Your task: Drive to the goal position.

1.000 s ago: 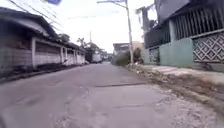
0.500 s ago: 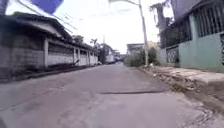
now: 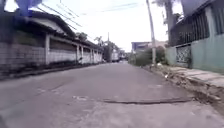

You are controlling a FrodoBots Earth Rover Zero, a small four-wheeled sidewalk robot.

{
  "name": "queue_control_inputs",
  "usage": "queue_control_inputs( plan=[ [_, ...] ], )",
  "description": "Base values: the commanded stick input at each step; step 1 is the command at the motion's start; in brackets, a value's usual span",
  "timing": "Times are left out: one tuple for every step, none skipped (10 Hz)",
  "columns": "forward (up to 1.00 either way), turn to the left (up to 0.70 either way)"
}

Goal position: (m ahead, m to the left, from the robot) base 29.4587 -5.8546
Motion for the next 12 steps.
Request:
queue_control_inputs(
  plan=[
    [0.85,0.00],
    [0.85,0.00],
    [0.85,0.00],
    [0.85,0.00],
    [0.85,0.01],
    [0.85,0.02],
    [0.85,0.00],
    [0.85,-0.03],
    [0.85,-0.34],
    [0.85,-0.34],
    [0.85,-0.34],
    [0.85,-0.34]
  ],
)
